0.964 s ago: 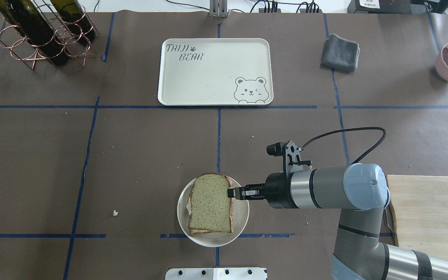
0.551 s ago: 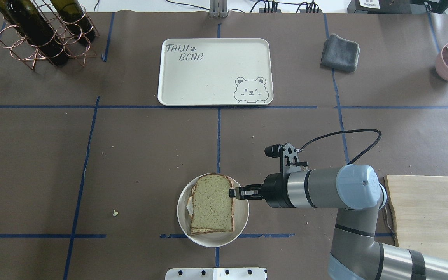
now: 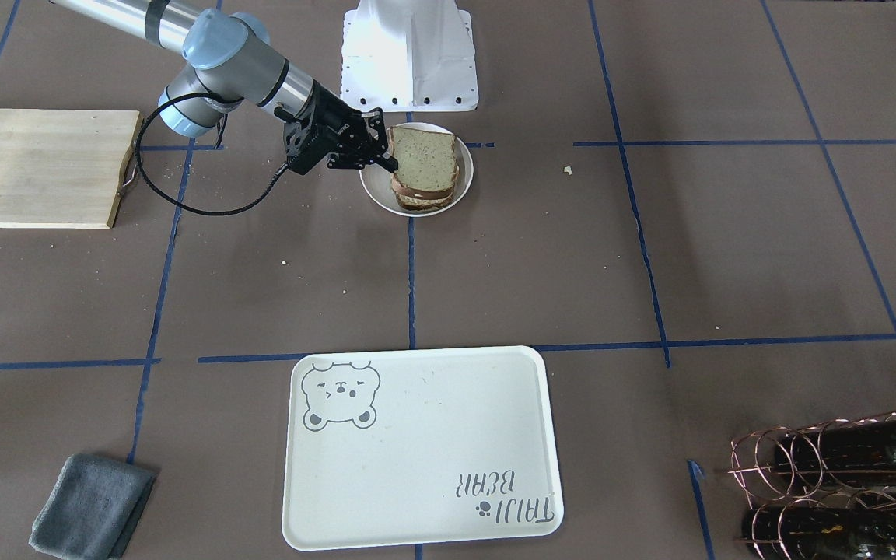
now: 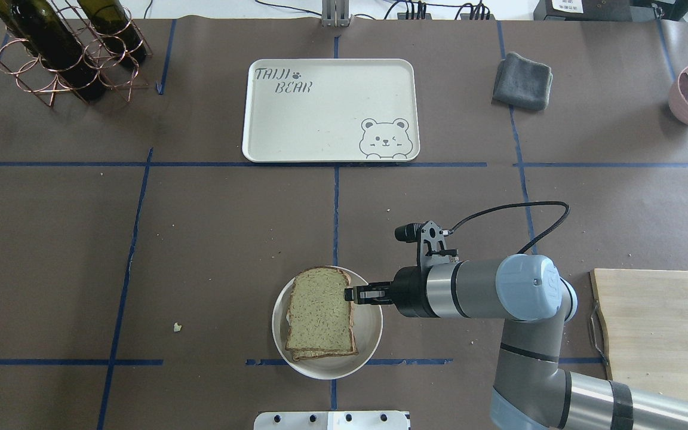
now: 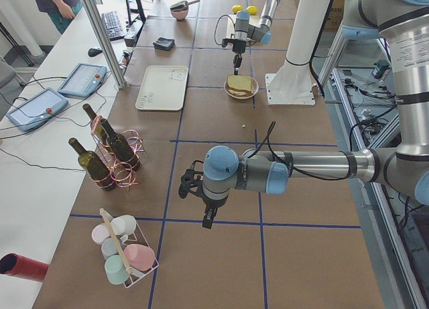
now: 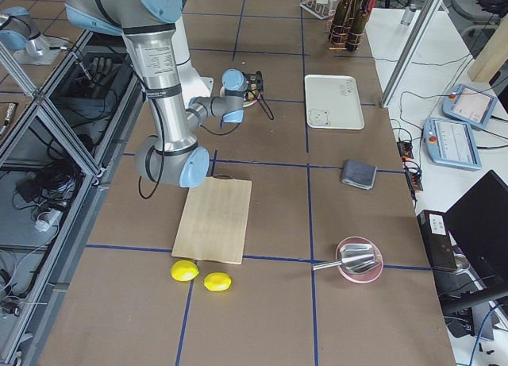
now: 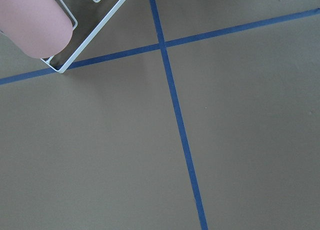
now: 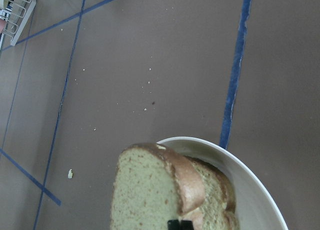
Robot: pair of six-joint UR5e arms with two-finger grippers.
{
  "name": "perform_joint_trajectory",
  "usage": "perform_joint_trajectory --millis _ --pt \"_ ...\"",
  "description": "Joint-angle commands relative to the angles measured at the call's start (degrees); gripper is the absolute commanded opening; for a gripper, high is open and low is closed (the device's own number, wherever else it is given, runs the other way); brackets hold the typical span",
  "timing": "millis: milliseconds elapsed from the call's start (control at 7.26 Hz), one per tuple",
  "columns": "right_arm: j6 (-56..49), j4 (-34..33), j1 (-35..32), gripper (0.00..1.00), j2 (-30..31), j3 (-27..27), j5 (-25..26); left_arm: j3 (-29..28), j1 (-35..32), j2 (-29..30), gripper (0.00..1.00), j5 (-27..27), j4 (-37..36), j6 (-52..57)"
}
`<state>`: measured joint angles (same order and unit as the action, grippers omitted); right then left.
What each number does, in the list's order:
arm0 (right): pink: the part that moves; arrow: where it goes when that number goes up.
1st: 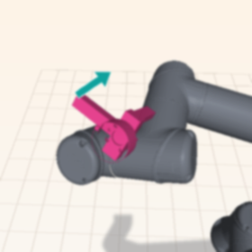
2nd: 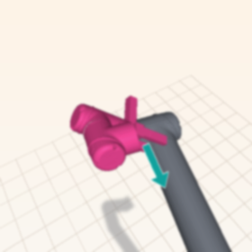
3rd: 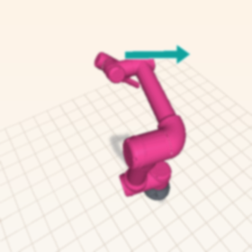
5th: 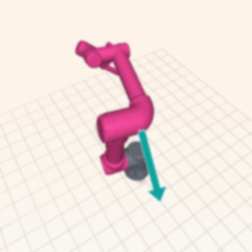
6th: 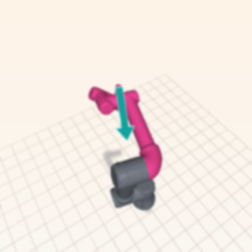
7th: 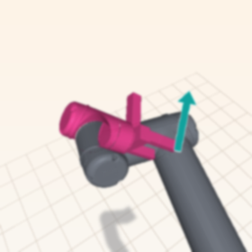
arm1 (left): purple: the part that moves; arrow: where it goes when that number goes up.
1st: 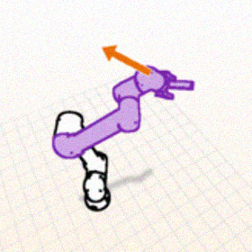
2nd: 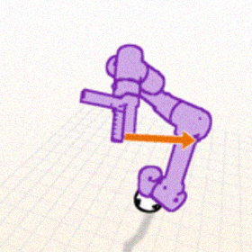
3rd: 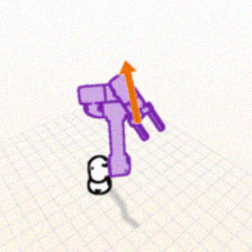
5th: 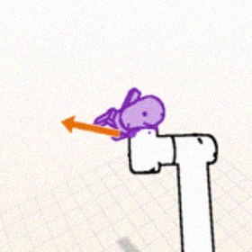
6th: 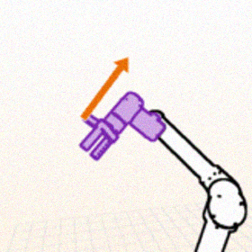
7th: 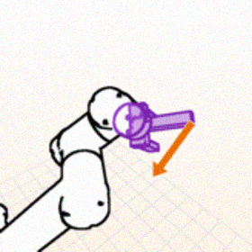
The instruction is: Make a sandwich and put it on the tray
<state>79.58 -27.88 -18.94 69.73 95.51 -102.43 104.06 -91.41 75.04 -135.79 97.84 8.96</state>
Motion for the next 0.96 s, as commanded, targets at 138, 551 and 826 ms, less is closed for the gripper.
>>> perform_joint_trajectory --millis 138,551,826 --pt "0.2 -0.1 0.0 0.99 0.0 -0.3 1.6 0.0 0.0 0.0 1.00 0.0 0.1 0.0" --pt "0.3 -10.2 -4.1 1.00 0.7 3.7 0.4 1.0 0.1 0.6 1.00 -0.1 0.0 -0.1" --pt "-0.6 -30.9 -13.3 1.00 0.1 8.0 -7.5 1.8 0.1 0.6 1.00 0.6 3.5 0.0"
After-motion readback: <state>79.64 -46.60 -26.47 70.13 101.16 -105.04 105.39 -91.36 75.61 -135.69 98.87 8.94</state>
